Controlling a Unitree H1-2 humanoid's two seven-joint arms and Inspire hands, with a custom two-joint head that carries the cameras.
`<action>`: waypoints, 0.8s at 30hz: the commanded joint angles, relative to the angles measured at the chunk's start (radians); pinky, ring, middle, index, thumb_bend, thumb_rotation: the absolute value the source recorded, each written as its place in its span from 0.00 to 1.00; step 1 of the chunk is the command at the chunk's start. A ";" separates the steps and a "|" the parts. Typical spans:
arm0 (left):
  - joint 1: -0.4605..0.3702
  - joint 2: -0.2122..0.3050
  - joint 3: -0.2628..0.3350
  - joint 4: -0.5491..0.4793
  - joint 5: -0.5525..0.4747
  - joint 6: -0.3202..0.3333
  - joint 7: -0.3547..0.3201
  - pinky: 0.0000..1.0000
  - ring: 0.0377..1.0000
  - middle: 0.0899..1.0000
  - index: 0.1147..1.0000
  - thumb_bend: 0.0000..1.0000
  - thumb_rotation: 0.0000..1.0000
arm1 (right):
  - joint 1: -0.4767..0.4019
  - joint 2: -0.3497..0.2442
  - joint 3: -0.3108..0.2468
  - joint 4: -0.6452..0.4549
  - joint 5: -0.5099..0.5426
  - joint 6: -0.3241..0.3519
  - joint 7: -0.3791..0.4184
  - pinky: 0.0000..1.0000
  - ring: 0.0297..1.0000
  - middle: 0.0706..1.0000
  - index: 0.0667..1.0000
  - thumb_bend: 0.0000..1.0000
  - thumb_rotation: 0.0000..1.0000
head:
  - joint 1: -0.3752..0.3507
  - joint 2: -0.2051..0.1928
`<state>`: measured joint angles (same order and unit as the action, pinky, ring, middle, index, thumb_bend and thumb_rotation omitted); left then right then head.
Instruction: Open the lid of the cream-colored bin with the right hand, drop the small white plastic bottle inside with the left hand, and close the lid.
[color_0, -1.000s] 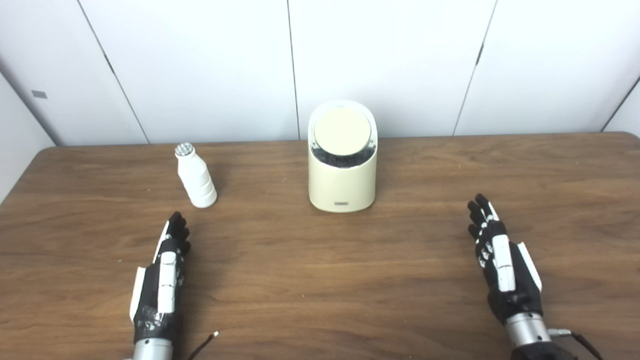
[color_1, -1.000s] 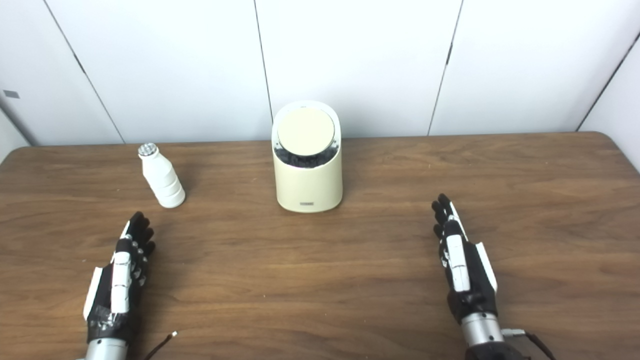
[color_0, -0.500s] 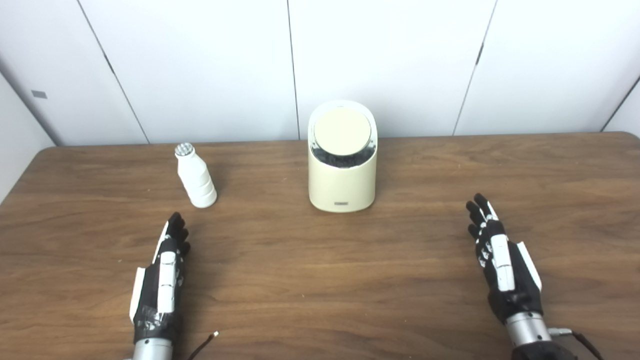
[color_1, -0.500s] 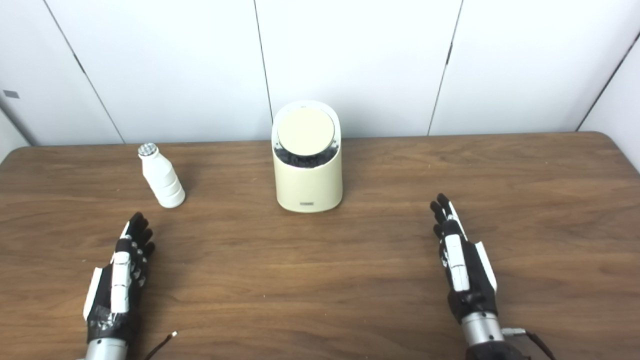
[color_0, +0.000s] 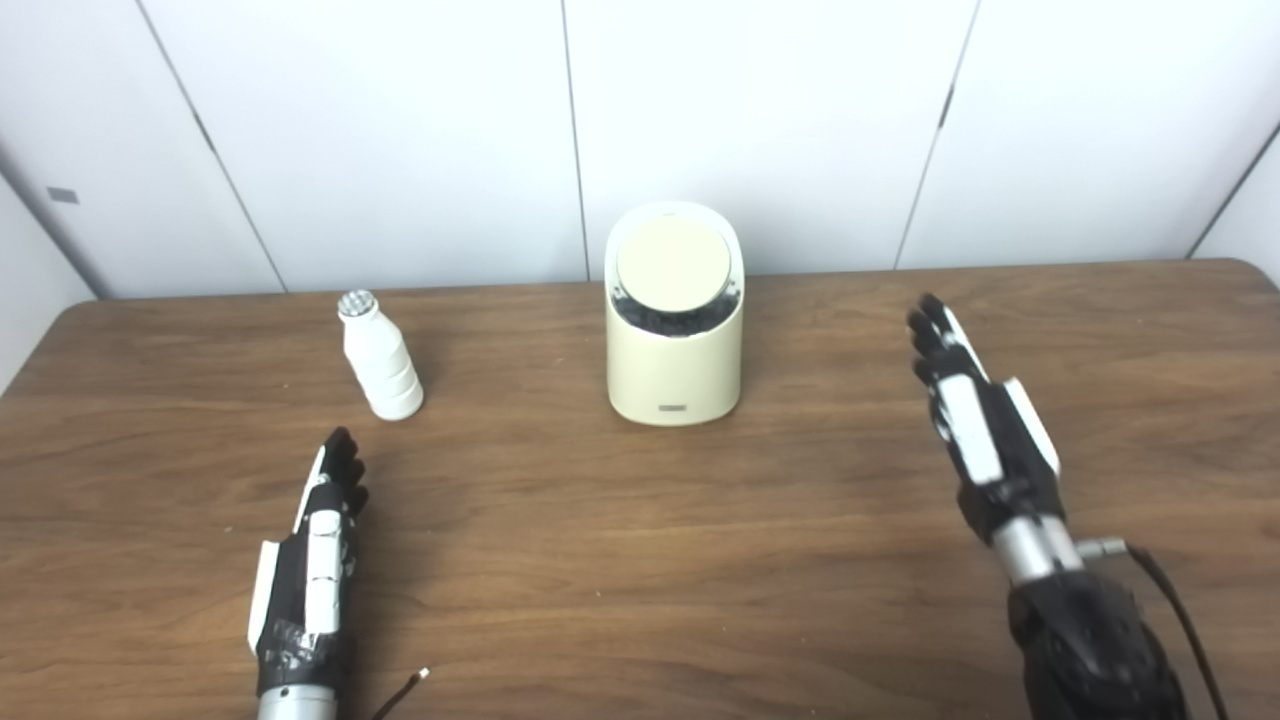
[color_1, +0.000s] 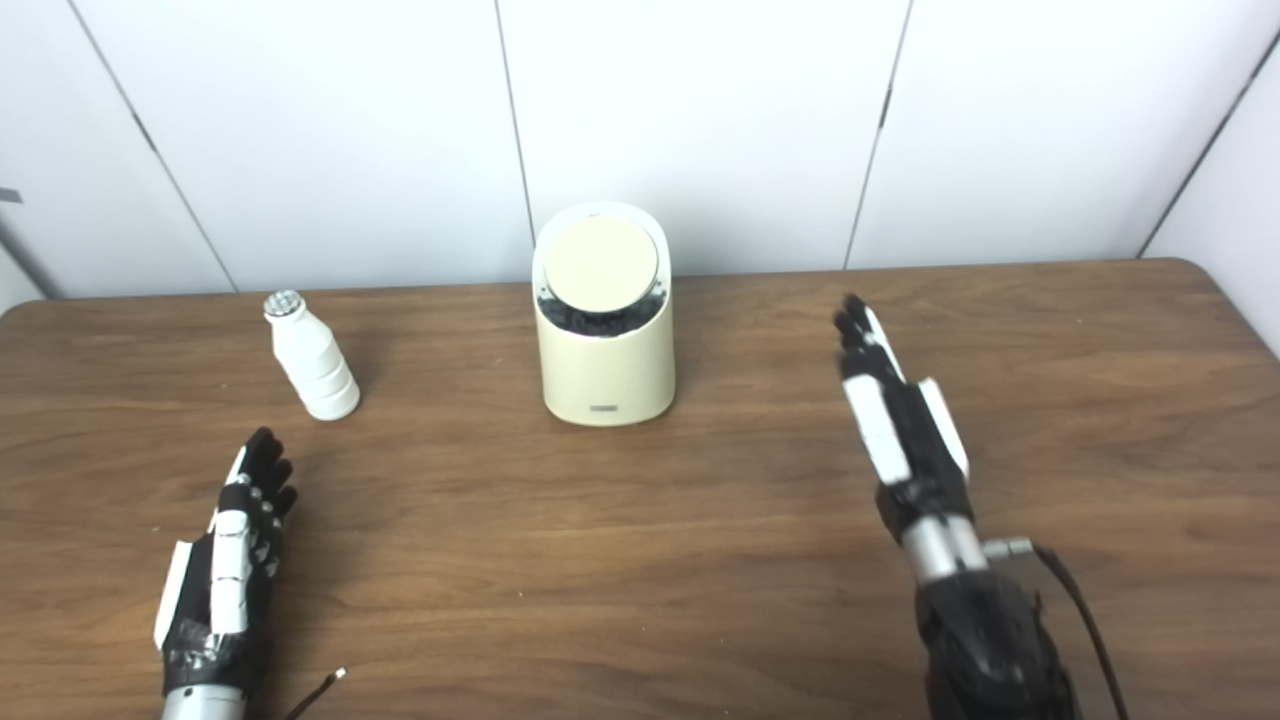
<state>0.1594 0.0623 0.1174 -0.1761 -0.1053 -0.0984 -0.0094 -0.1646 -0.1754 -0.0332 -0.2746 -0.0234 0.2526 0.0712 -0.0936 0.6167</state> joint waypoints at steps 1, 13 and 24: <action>0.005 -0.014 -0.011 0.028 0.012 -0.037 0.002 1.00 0.99 0.99 0.99 0.56 0.96 | -0.066 -0.010 0.009 -0.041 -0.014 0.022 0.007 1.00 0.99 0.98 0.99 0.71 0.89 | -0.001 0.001; 0.006 -0.022 -0.020 0.035 0.013 -0.052 -0.006 1.00 1.00 0.99 0.99 0.57 0.96 | -0.294 -0.063 0.149 0.023 -0.268 0.110 0.017 0.90 0.95 0.97 0.99 0.68 0.88 | 0.003 -0.004; 0.008 -0.030 -0.025 0.034 0.003 -0.051 -0.006 1.00 1.00 1.00 1.00 0.53 0.96 | -0.488 -0.032 0.232 0.207 -0.358 0.114 0.030 0.91 0.98 0.99 1.00 0.80 0.75 | 0.006 -0.002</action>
<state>0.1603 0.0565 0.1108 -0.1724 -0.0953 -0.1199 -0.0112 -0.5809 -0.2103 0.1963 -0.0659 -0.3612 0.3964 0.1107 -0.0875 0.6136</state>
